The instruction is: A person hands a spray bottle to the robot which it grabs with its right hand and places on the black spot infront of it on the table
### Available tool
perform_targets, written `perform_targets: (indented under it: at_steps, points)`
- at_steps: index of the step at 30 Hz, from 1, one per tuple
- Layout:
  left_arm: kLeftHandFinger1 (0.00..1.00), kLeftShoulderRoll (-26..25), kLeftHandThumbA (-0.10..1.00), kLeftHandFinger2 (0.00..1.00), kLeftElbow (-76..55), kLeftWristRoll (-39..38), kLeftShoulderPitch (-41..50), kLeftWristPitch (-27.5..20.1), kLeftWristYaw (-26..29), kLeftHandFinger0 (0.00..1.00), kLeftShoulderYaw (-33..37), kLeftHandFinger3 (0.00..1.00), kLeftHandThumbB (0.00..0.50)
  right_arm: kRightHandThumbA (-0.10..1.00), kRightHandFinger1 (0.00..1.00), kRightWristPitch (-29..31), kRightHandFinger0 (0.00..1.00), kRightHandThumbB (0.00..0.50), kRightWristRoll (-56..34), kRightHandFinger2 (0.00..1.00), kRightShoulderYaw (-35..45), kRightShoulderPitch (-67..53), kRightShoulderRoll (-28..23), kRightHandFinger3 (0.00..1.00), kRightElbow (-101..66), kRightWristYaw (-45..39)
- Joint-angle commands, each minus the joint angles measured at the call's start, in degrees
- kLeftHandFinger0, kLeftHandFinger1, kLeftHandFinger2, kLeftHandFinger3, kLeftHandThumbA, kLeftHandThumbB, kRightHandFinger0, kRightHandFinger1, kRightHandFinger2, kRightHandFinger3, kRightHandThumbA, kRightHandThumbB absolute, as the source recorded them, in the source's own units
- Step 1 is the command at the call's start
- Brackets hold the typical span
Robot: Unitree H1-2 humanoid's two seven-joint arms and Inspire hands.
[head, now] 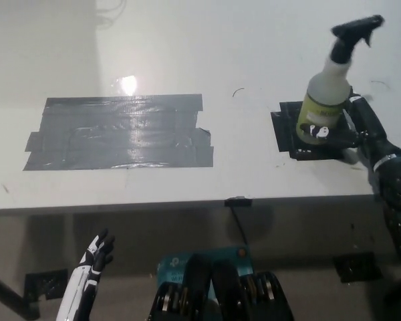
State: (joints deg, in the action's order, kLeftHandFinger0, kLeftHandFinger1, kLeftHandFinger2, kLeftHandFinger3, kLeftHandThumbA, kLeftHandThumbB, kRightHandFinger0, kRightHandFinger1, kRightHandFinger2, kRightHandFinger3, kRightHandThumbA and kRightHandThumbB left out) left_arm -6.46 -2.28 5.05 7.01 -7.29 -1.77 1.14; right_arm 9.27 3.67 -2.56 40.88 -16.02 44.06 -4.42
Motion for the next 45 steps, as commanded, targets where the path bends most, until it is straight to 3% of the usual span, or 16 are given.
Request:
perform_targets:
  at_steps: [1, 12, 16, 20, 22, 23, 27, 29, 32, 35, 39, 41, 42, 43, 44, 45]
  points:
    - [1.00, -0.6, 0.99, 0.99, -0.4, -0.1, 0.2, -2.4, 0.0, 1.00, -0.3, 1.00, 0.000, 0.93, 1.00, -0.8, 1.00, 0.500, -2.9, 1.00, 2.6, -1.8, -1.1, 1.00, -8.1, -1.2]
    - [1.00, -0.5, 0.97, 0.97, -0.7, -0.6, 0.2, -2.6, -0.2, 0.98, -0.6, 1.00, 0.000, 0.97, 1.00, -12.7, 1.00, 0.500, -9.6, 1.00, 11.0, -7.1, -4.2, 1.00, -23.2, -3.3]
    - [1.00, -0.5, 0.97, 0.97, -0.5, -0.6, -0.2, -2.5, -0.2, 0.98, -0.7, 1.00, 0.000, 0.96, 1.00, -12.1, 1.00, 0.500, -13.9, 1.00, 14.9, -10.2, -4.9, 1.00, -28.3, -4.6]
    - [1.00, -0.7, 1.00, 0.97, -0.1, 0.1, -0.6, -2.9, 0.1, 0.97, -0.7, 1.00, 0.008, 1.00, 1.00, -13.8, 1.00, 0.500, -17.9, 1.00, 17.4, -17.7, -3.9, 1.00, -44.7, -4.8]
    - [1.00, -0.5, 1.00, 0.99, -0.2, 0.0, -1.0, -2.5, 0.0, 0.97, -0.6, 1.00, 0.021, 0.90, 1.00, -13.5, 1.00, 0.476, -22.4, 1.00, 18.0, -22.6, -2.5, 1.00, -55.7, -5.1]
    - [1.00, -0.3, 1.00, 1.00, -0.3, -0.1, -1.2, -2.4, 0.1, 0.99, -0.6, 1.00, 0.025, 0.97, 1.00, -14.1, 1.00, 0.494, -23.1, 1.00, 17.1, -27.0, -1.7, 1.00, -64.2, -4.8]
    - [1.00, -0.2, 1.00, 1.00, 0.2, -0.7, -1.0, -3.2, 0.0, 1.00, -0.7, 1.00, 0.039, 1.00, 1.00, -13.0, 1.00, 0.500, -21.9, 1.00, 11.8, -37.6, 2.0, 1.00, -78.2, -4.6]
    - [1.00, -0.1, 1.00, 1.00, 0.4, -0.7, -0.8, -3.4, 0.0, 1.00, -0.7, 1.00, 0.048, 1.00, 1.00, -11.6, 1.00, 0.500, -19.9, 1.00, 8.9, -40.8, 3.7, 1.00, -80.0, -5.1]
    - [1.00, -0.1, 1.00, 1.00, 0.4, -0.4, -0.2, -4.0, -0.4, 1.00, -0.2, 1.00, 0.064, 1.00, 1.00, -7.5, 1.00, 0.441, -12.6, 1.00, 2.2, -46.6, 8.6, 1.00, -78.4, -5.8]
    - [1.00, -0.4, 1.00, 1.00, 0.6, -0.1, 0.9, -4.8, -0.8, 1.00, 0.4, 1.00, 0.073, 1.00, 1.00, -6.8, 1.00, 0.410, -11.7, 1.00, -1.3, -50.9, 10.4, 1.00, -73.3, -6.7]
    - [1.00, -0.3, 1.00, 1.00, 0.6, 0.0, 1.3, -4.7, -0.7, 1.00, 0.6, 1.00, 0.086, 1.00, 1.00, -4.3, 1.00, 0.365, -8.4, 1.00, -3.2, -50.6, 10.3, 1.00, -63.9, -6.3]
    - [1.00, 0.0, 1.00, 1.00, 0.5, -0.5, 1.5, -4.3, -0.8, 1.00, 0.6, 1.00, 0.084, 1.00, 1.00, -2.6, 1.00, 0.365, -7.6, 1.00, -3.3, -50.2, 10.0, 1.00, -59.2, -6.1]
    - [1.00, 0.1, 1.00, 1.00, 0.6, -0.6, 1.5, -4.3, -0.7, 1.00, 0.6, 1.00, 0.094, 1.00, 1.00, -2.2, 1.00, 0.324, -8.6, 1.00, -3.2, -49.7, 9.4, 1.00, -56.6, -6.9]
    - [1.00, 0.2, 1.00, 1.00, 0.7, -0.6, 1.4, -4.3, -0.6, 1.00, 0.6, 1.00, 0.094, 1.00, 1.00, -1.9, 1.00, 0.323, -9.4, 1.00, -3.1, -49.4, 9.1, 1.00, -55.2, -7.4]
    - [1.00, 0.2, 1.00, 1.00, 0.9, -0.5, 1.3, -4.5, -0.5, 1.00, 0.6, 1.00, 0.101, 1.00, 1.00, -1.7, 1.00, 0.362, -7.8, 1.00, -3.0, -49.2, 8.6, 1.00, -53.6, -6.8]
    - [1.00, 0.3, 1.00, 1.00, 1.1, -0.4, 1.3, -4.6, -0.4, 1.00, 0.7, 1.00, 0.101, 1.00, 1.00, -1.6, 1.00, 0.368, -6.8, 1.00, -2.9, -49.2, 8.3, 1.00, -52.6, -6.5]
